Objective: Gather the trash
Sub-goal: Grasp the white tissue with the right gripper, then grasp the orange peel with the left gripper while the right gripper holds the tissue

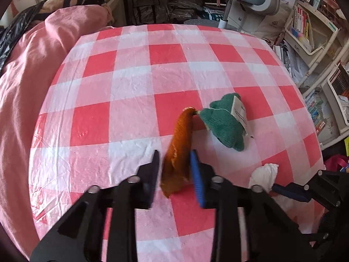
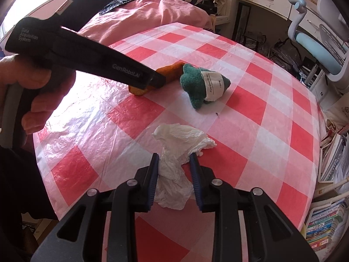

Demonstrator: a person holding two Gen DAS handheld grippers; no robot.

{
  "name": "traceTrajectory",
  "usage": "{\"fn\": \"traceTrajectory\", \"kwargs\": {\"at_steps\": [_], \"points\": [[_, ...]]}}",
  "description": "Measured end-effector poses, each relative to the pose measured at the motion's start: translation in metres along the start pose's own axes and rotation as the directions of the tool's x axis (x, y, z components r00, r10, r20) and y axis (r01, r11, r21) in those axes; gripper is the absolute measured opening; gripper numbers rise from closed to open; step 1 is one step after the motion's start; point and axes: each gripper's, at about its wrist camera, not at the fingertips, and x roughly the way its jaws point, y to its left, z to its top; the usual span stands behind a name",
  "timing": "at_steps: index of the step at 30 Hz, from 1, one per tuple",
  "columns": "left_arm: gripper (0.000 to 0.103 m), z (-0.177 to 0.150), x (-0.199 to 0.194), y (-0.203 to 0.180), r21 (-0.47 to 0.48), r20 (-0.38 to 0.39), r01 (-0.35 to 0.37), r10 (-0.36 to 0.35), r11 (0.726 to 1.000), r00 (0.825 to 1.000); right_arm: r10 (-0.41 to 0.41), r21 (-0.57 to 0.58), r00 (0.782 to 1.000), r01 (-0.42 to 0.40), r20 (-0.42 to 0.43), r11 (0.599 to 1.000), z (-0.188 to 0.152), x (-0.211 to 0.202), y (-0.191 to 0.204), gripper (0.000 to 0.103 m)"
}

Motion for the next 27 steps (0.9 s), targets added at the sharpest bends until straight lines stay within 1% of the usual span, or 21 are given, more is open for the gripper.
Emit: {"fn": "traceTrajectory", "kwargs": {"at_steps": [2,5,8,11,14,17,20,24,27], "points": [[0.016,-0.001,-0.007,-0.003,0.021,0.024,-0.011,0.01,1.0,1.0,0.01,-0.003,1.0,-0.01,0.011,1.0,0.001,-0.002,0.002,0.017],[0.015,-0.002,-0.035,0.002,0.008,0.087,-0.024,0.023,1.0,0.996,0.005,-0.019,0.999,-0.004,0.036,1.0,0.001,-0.01,0.007,0.015],[0.015,-0.005,-0.074,0.015,-0.029,0.179,-0.024,0.029,0.999,0.983,-0.013,-0.015,0.998,0.014,0.059,1.0,0.001,-0.017,0.008,0.015],[0.015,-0.012,-0.097,0.026,-0.052,0.234,-0.026,0.037,0.998,0.972,-0.031,-0.003,0.997,0.031,0.067,1.0,0.001,-0.022,0.009,0.015],[0.015,-0.018,-0.104,0.04,-0.084,0.235,-0.013,0.033,0.996,0.971,-0.043,0.0,0.997,0.043,0.067,0.999,0.0,-0.024,0.014,0.015],[0.015,-0.024,-0.106,0.046,-0.093,0.228,-0.002,0.023,0.996,0.973,-0.052,-0.009,0.997,0.053,0.063,0.999,0.0,-0.025,0.023,0.015],[0.015,-0.03,-0.112,0.044,-0.081,0.237,0.006,0.013,0.997,0.971,-0.059,-0.026,0.996,0.061,0.062,0.998,-0.001,-0.028,0.033,0.015],[0.015,-0.037,-0.12,0.04,-0.056,0.254,-0.002,0.016,0.998,0.967,-0.068,-0.046,0.996,0.071,0.061,0.996,-0.002,-0.029,0.044,0.015],[0.015,-0.041,-0.124,0.042,-0.056,0.259,-0.005,0.02,0.998,0.966,-0.077,-0.056,0.995,0.081,0.069,0.995,0.0,-0.031,0.051,0.015]]}}
